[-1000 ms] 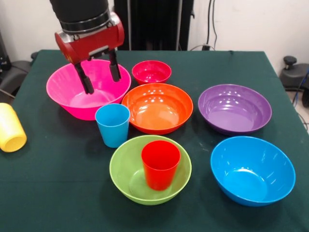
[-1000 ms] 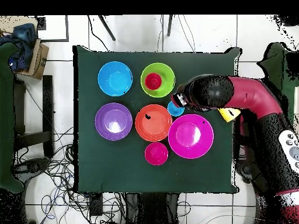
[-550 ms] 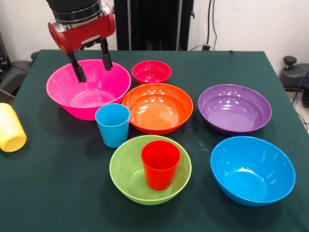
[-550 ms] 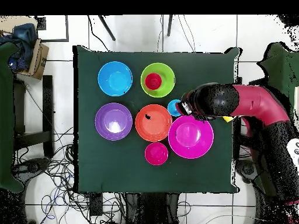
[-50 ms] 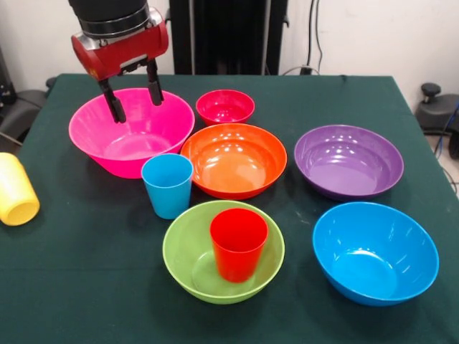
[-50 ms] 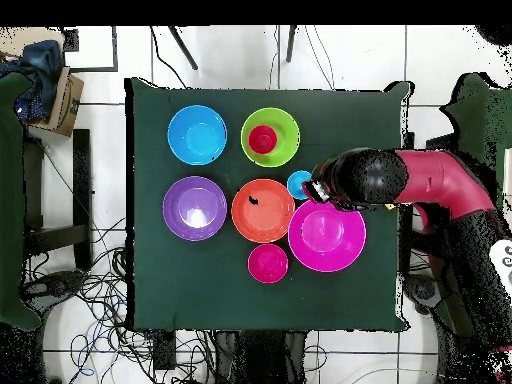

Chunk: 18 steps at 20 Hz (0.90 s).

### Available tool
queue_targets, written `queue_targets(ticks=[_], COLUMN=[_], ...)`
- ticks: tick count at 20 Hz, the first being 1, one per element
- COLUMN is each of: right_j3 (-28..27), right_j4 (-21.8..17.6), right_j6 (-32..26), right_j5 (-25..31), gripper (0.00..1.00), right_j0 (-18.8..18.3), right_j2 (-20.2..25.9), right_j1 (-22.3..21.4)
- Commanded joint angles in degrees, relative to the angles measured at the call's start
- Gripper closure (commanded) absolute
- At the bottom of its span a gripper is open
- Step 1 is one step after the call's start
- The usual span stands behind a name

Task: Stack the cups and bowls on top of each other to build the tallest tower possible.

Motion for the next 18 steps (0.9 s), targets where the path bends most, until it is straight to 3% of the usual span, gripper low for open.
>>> queue_targets(ticks=[1,5,10,18], right_j3=[4.7,2.7,-3.3,-6.6], right_j4=[-4.2,-4.3,-6.2,-9.9], right_j6=[-17.8,-19.5,-21.5,-22.6], right_j5=[2.0,4.7,6.9,5.7], gripper=[0.00,0.00,0.00,0.00], right_j0=[-1.3,-3.5,-4.2,-5.0], right_j2=[2.4,2.4,1.5,1.2], right_j1=[0.5,-0.3,2.3,5.3])
